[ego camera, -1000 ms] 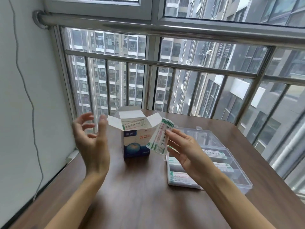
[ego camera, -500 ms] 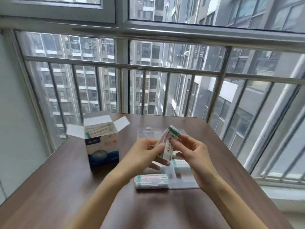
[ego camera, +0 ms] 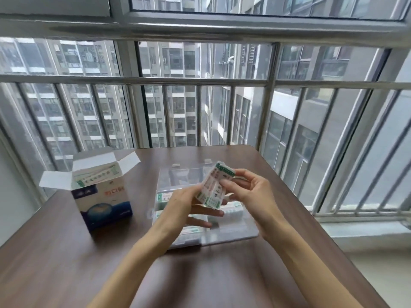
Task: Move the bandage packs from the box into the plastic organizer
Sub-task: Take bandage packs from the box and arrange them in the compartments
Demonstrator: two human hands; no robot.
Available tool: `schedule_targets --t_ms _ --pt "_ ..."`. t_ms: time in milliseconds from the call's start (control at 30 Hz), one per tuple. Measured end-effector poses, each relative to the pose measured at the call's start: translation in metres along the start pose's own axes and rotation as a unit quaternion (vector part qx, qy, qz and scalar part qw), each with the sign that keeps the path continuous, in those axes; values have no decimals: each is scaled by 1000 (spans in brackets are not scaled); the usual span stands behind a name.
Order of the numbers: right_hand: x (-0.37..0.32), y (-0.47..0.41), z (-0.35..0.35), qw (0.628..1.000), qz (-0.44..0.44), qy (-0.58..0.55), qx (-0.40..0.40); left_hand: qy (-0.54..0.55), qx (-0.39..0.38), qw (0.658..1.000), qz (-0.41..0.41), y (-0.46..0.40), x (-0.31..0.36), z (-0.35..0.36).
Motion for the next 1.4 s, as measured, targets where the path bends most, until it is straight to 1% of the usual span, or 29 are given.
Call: schedule_targets --t_ms 100,267,333,400,467,533,600,667,700,767,867,900,1000,1067,1167,1200,1233,1300,1333,1400 --pt "-7 1 0 999 -12 19 -29 12 1 1000 17 2 0 -2" --pt "-9 5 0 999 -34 18 -34 24 15 999 21 2 -3 -2" --pt "-6 5 2 997 -44 30 -55 8 22 999 33 1 -4 -2" --pt "-5 5 4 993 -65 69 -75 -29 22 998 49 -1 -4 0" --pt "-4 4 2 989 -83 102 -60 -85 28 993 75 -3 -4 2" --pt "-5 2 -4 990 -86 106 -35 -174 61 976 112 -10 -2 0" --pt "-5 -1 -9 987 -89 128 -36 -255 107 948 155 -18 5 -3" --pt "-4 -2 -13 977 -91 184 -56 -290 130 933 171 -25 12 -4" --pt "-2 -2 -15 975 -87 197 -53 -292 130 933 166 -27 15 -4" --pt "3 -3 -19 980 -71 187 -22 -302 119 935 145 -30 17 -3" --pt "11 -4 -20 993 -25 114 9 -385 99 905 150 -33 21 1" --pt "12 -4 -21 995 -12 98 13 -394 95 901 157 -35 23 1" --pt "15 -4 -22 998 17 58 11 -378 74 911 146 -39 26 -2" --pt "15 -3 -21 997 21 70 -1 -381 62 913 133 -41 24 -3" --pt "15 -3 -21 995 17 93 -7 -391 63 907 141 -43 21 -6" --pt "16 -3 -22 993 8 119 -8 -390 68 906 148 -43 20 -7" --pt "15 -4 -24 985 -12 173 -11 -389 76 905 153 -44 19 -9" --pt "14 -6 -27 947 -59 315 -31 -397 88 900 156 -43 17 -11" --pt "14 -6 -28 927 -76 364 -48 -408 91 896 152 -43 16 -11" --pt "15 -5 -26 900 -96 417 -80 -438 103 882 143 -43 12 -12"
Point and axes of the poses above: each hand's wrist, its own y-axis away from the middle knuckle, its own z-axis out of the palm, x = y × z, the point moved 5 cm from there along -y, towards the middle knuckle, and after that the axes turned 14 degrees about -z, right-handed, at the moved point
